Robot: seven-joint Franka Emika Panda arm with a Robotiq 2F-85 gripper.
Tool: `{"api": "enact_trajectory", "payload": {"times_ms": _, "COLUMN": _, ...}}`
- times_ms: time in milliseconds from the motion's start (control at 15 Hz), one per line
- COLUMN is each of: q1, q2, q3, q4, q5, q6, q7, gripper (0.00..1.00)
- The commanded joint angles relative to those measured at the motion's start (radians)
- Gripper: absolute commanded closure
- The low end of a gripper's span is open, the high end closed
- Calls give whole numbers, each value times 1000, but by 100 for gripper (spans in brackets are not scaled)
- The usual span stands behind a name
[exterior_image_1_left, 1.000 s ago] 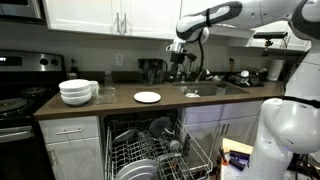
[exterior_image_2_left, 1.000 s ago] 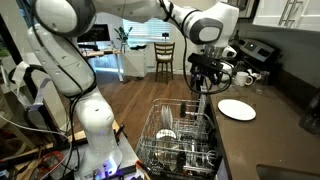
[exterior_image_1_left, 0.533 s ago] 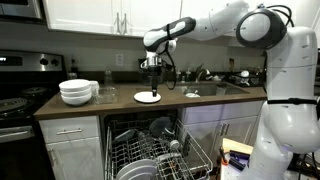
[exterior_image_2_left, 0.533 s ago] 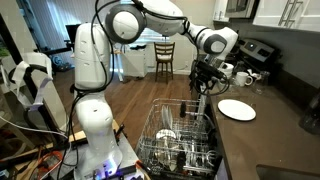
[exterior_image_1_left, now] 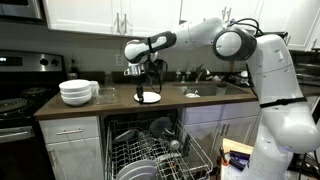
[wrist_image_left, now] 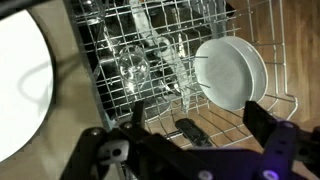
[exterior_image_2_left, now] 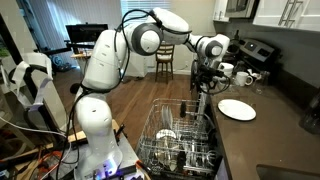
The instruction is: Get the rightmost plate on the plate dryer and put it on top of the white plate
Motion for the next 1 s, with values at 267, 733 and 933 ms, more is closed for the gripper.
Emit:
{"api": "enact_trajectory", "payload": {"times_ms": 267, "q1": -36, "q2": 16, "q3": 65, "q4": 7, "q5": -48, "q6": 25, "q7": 28, "gripper": 0}}
{"api": "enact_trajectory", "payload": {"times_ms": 733, "q1": -3, "q2": 62, "q3": 90, "q4": -71, "q5": -98, "q6": 216, "q7": 47, "gripper": 0}}
{"api": "enact_trajectory", "payload": {"times_ms": 933, "q1": 27, "q2": 92, "q3": 106, "q4": -139, "q5": -147, "q6": 392, "q7": 90, "gripper": 0}}
